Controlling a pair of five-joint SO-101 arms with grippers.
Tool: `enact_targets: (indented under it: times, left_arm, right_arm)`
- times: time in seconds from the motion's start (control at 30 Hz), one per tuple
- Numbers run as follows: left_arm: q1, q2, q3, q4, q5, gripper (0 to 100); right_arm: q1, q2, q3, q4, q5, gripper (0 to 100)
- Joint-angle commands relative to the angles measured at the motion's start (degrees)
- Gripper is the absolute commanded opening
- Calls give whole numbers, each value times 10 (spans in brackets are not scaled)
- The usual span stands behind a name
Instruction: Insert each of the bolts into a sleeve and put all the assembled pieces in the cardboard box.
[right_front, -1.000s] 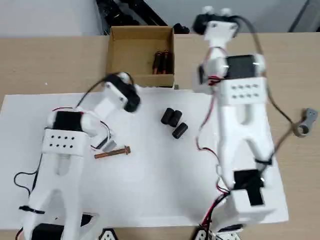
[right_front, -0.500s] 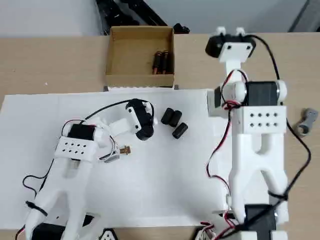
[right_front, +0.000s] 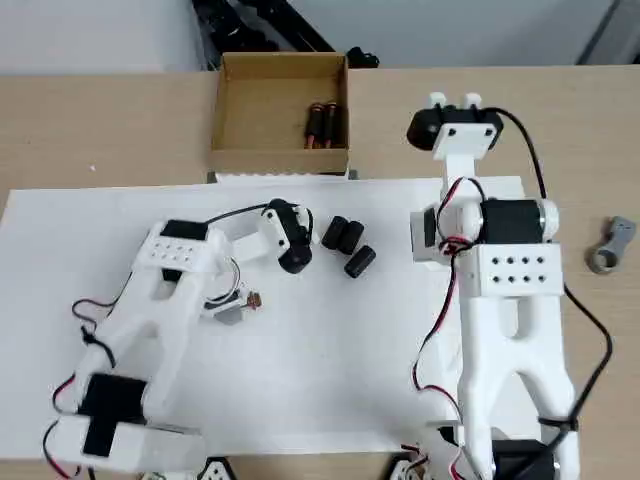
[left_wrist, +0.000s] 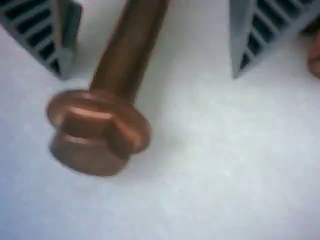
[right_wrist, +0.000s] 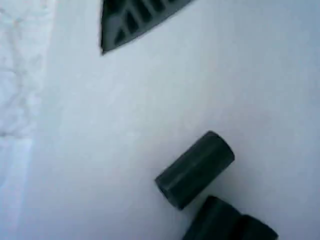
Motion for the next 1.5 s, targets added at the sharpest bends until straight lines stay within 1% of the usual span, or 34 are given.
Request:
enact_targets:
  times: [0.0, 0.13, 0.27, 0.33, 0.4, 0.43, 0.53, 0.8, 0.9, 1.07, 1.27, 1.4, 1.47]
  left_arm:
    - [6, 47, -60, -2, 1, 191]
    - [7, 86, -82, -1, 1, 191]
    - [7, 96, -93, 19, 0, 175]
    - [8, 96, -93, 22, -1, 118]
    - [14, 97, -92, 27, -1, 29]
    - [18, 97, -92, 38, 0, 2]
    - [30, 97, -92, 55, 0, 11]
    - [31, 91, -95, 58, 1, 6]
    - [31, 84, -102, 83, 1, 6]
    - [30, 21, -104, 121, 2, 6]
    - [30, -94, -103, 193, 6, 6]
    - [30, -171, -103, 232, 43, 6]
    - [30, -211, -102, 242, 87, 6]
  right_arm:
    - [5, -31, 13, -13, 4, 140]
    - [5, -38, 21, -12, 4, 140]
    - [5, -38, 21, -12, 4, 140]
    - [5, -36, 21, -12, 4, 140]
    - [5, -36, 21, -12, 4, 140]
    - [5, -37, 21, -12, 4, 140]
    - [5, -37, 22, -7, 4, 140]
    - [5, -37, 22, -7, 1, 140]
    - [5, -37, 22, -7, -24, 140]
    - [5, -33, 22, -7, -29, 140]
    - [5, -33, 22, -7, -29, 140]
    - [2, -33, 22, -7, -29, 140]
    - [1, -33, 22, -9, -31, 140]
